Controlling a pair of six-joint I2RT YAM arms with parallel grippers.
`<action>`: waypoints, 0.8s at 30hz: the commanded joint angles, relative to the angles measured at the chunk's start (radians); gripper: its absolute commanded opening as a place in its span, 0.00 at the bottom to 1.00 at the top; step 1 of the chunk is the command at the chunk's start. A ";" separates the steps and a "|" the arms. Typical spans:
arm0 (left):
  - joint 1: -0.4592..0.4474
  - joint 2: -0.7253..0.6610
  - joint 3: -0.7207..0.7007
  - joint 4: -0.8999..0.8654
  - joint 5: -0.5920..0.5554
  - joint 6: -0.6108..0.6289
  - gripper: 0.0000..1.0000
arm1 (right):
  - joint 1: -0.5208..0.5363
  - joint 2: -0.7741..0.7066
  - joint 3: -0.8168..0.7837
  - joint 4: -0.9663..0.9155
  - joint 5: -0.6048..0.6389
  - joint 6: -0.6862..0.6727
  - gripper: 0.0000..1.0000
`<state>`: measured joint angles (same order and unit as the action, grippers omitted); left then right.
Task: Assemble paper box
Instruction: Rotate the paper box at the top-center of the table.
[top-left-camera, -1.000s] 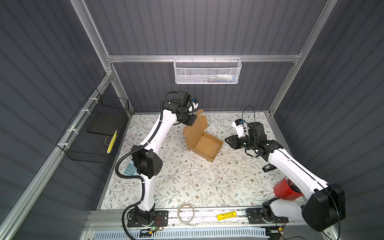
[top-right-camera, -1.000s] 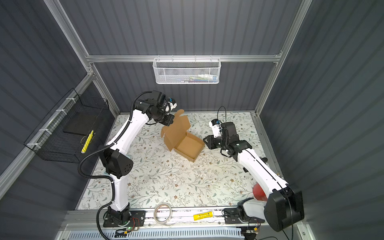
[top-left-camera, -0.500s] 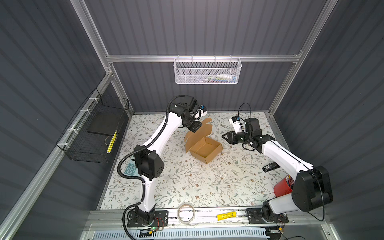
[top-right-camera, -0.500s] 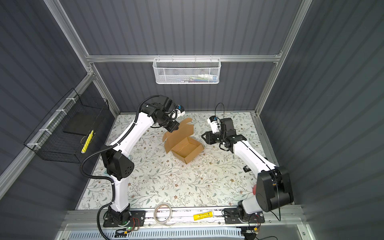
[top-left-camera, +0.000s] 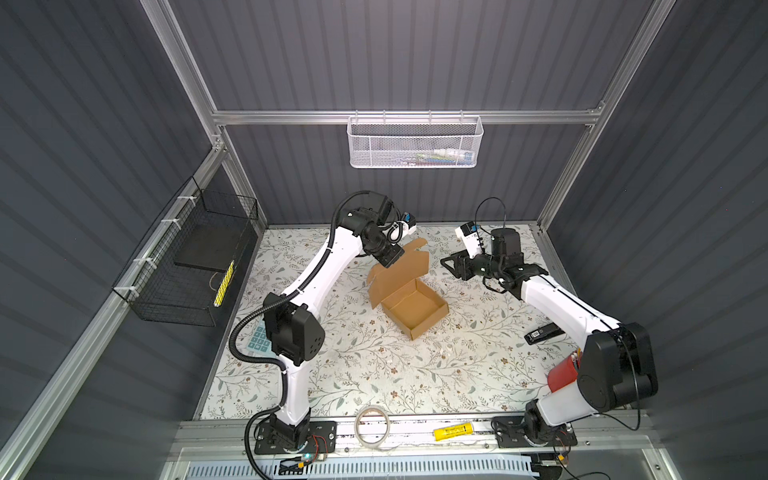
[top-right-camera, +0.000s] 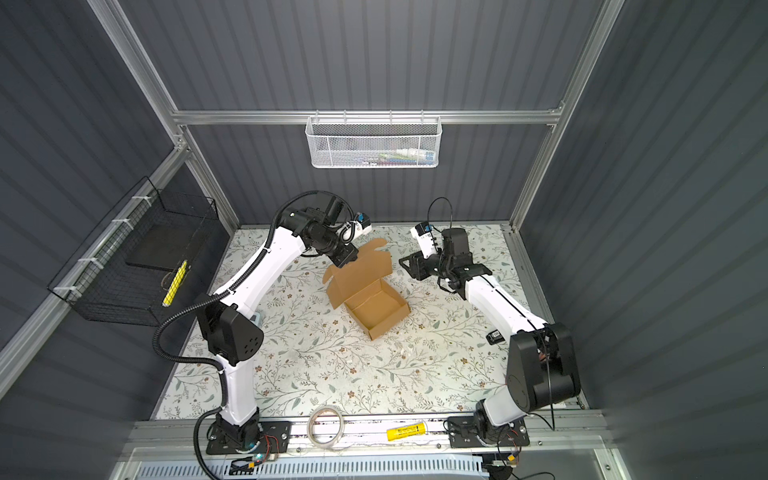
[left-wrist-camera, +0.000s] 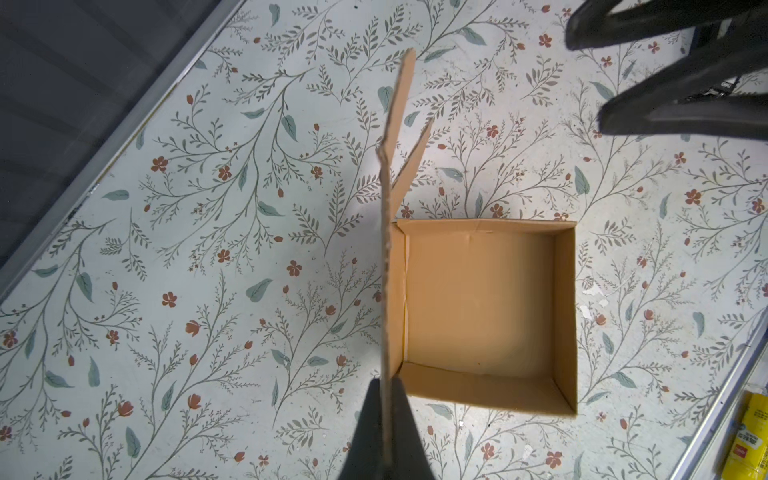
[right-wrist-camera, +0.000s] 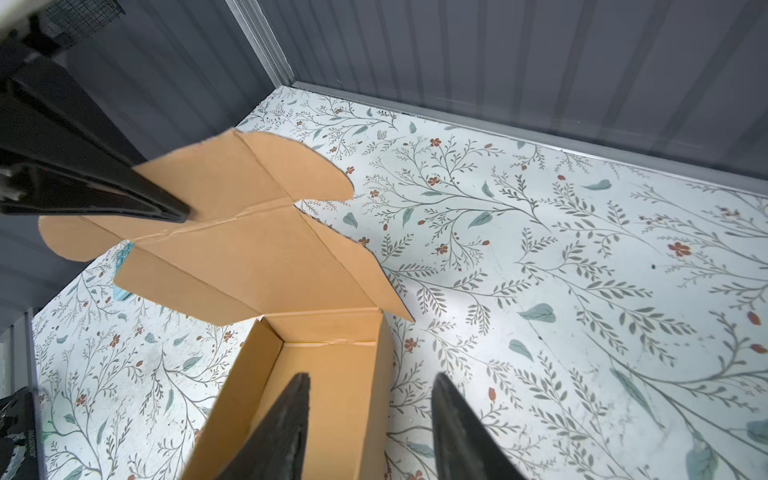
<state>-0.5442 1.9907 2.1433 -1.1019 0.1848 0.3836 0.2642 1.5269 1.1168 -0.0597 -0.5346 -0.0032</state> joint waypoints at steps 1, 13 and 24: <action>-0.011 -0.047 -0.009 0.025 0.028 0.030 0.00 | -0.003 0.005 0.017 0.025 -0.031 -0.024 0.50; -0.039 -0.038 0.037 0.005 0.051 0.078 0.00 | -0.003 0.002 0.046 0.005 -0.020 -0.086 0.50; -0.054 -0.043 0.028 0.023 0.076 0.091 0.00 | -0.011 0.053 0.107 -0.016 -0.037 -0.124 0.50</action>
<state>-0.5907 1.9686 2.1460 -1.0782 0.2310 0.4522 0.2596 1.5589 1.1976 -0.0601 -0.5533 -0.1020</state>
